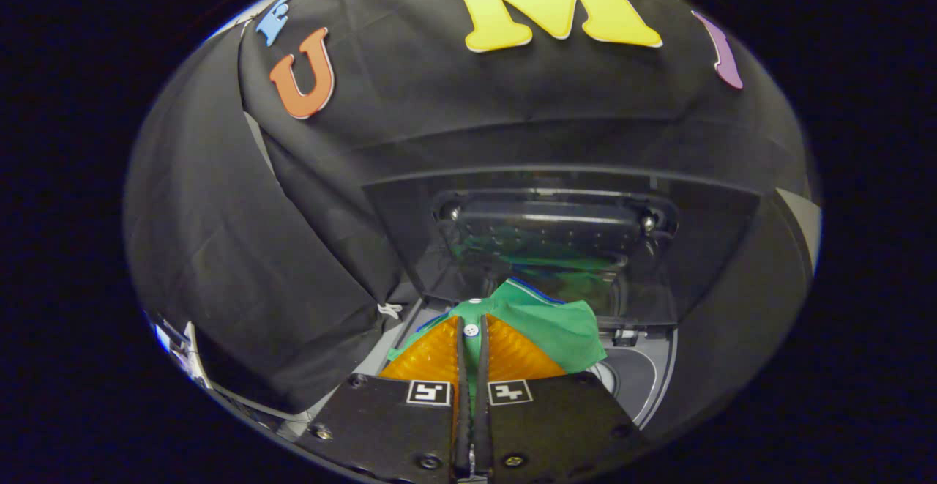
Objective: Put the clothes into the washing machine and then close the washing machine lid.
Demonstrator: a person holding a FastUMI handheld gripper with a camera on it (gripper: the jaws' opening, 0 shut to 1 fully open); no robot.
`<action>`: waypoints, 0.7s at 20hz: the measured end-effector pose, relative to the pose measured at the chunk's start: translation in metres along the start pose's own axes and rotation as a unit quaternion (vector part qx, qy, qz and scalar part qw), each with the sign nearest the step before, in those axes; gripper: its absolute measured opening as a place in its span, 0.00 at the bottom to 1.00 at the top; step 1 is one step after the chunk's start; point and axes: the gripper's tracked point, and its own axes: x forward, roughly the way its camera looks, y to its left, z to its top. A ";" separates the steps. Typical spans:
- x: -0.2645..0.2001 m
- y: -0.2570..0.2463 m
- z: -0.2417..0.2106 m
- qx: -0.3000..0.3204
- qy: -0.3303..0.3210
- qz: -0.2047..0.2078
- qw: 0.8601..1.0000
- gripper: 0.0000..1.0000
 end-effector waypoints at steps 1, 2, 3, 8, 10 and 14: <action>0.006 -0.004 -0.006 0.002 0.005 -0.008 1.000 0.06; 0.012 -0.007 -0.013 0.005 0.011 -0.015 1.000 0.06; 0.019 -0.012 -0.020 0.008 0.018 -0.022 1.000 0.06; 0.052 -0.023 -0.061 0.015 0.064 -0.050 0.997 0.06; 0.060 -0.027 -0.072 0.017 0.067 -0.064 0.996 0.06; 0.072 -0.031 -0.094 0.012 0.079 -0.080 0.994 0.05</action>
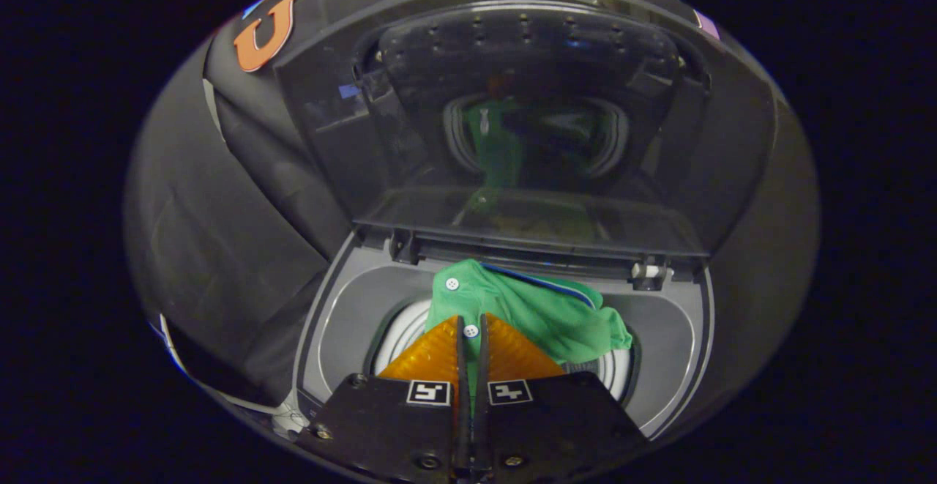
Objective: Put the clothes into the washing machine and then close the washing machine lid.
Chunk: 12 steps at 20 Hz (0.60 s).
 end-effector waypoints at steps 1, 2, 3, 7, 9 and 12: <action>0.005 -0.002 -0.006 -0.003 0.006 -0.007 1.000 0.06; 0.010 -0.004 -0.016 -0.003 0.013 -0.011 1.000 0.06; 0.014 -0.006 -0.025 -0.002 0.020 -0.017 1.000 0.06; 0.029 -0.011 -0.050 0.011 0.051 -0.026 0.998 0.06; 0.033 -0.014 -0.057 0.006 0.055 -0.029 0.998 0.06; 0.038 -0.013 -0.065 0.007 0.067 -0.032 0.997 0.06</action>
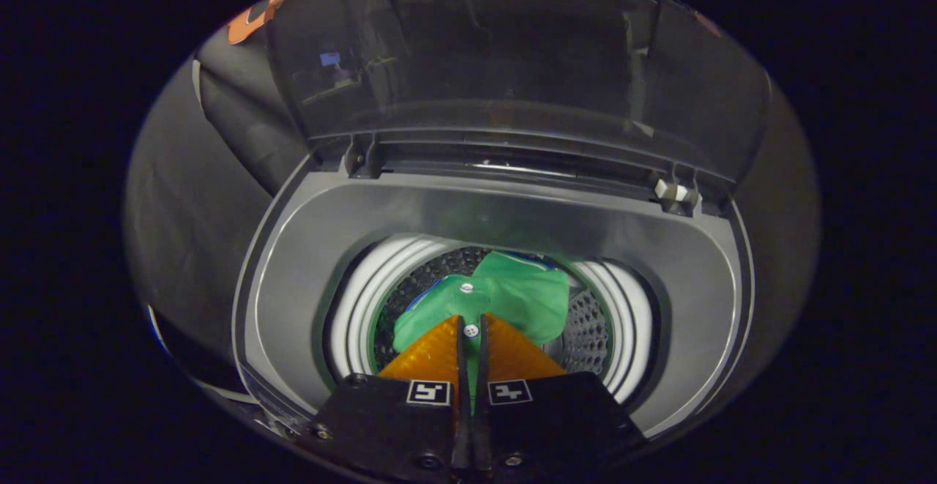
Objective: Put the clothes into the washing machine and then close the washing machine lid.
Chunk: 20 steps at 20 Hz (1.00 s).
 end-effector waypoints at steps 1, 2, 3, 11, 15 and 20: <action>0.001 -0.001 0.000 0.000 0.002 -0.002 1.000 0.06; 0.002 -0.002 0.001 0.000 0.000 -0.004 1.000 0.06; 0.002 -0.003 0.002 -0.002 -0.001 -0.006 1.000 0.06; 0.001 0.000 -0.012 -0.004 0.043 0.012 0.999 1.00; -0.030 0.004 0.010 -0.011 0.000 0.024 1.000 0.97; -0.086 0.011 0.056 -0.020 -0.068 0.040 0.997 0.97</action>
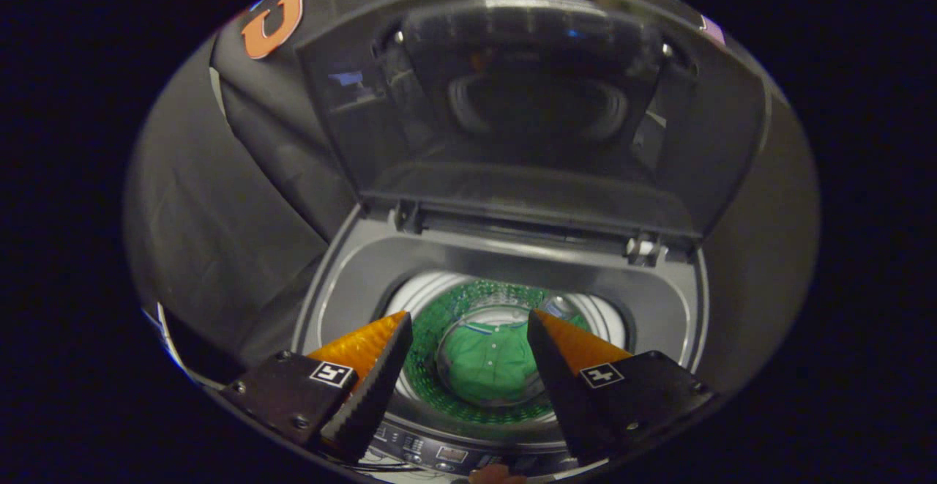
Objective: Put the clothes into the washing machine and then close the washing machine lid.
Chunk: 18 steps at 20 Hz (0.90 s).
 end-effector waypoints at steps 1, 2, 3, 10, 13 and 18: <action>-0.011 -0.001 0.014 -0.003 -0.016 -0.001 1.000 0.97; -0.025 -0.003 0.028 -0.006 -0.033 -0.002 0.999 0.97; -0.039 -0.004 0.044 -0.007 -0.052 -0.004 0.999 0.97; -0.132 -0.026 0.156 0.016 -0.156 -0.018 0.987 0.97; -0.153 -0.039 0.194 0.018 -0.188 -0.027 0.982 0.97; -0.140 -0.052 0.235 0.007 -0.199 -0.035 0.979 0.98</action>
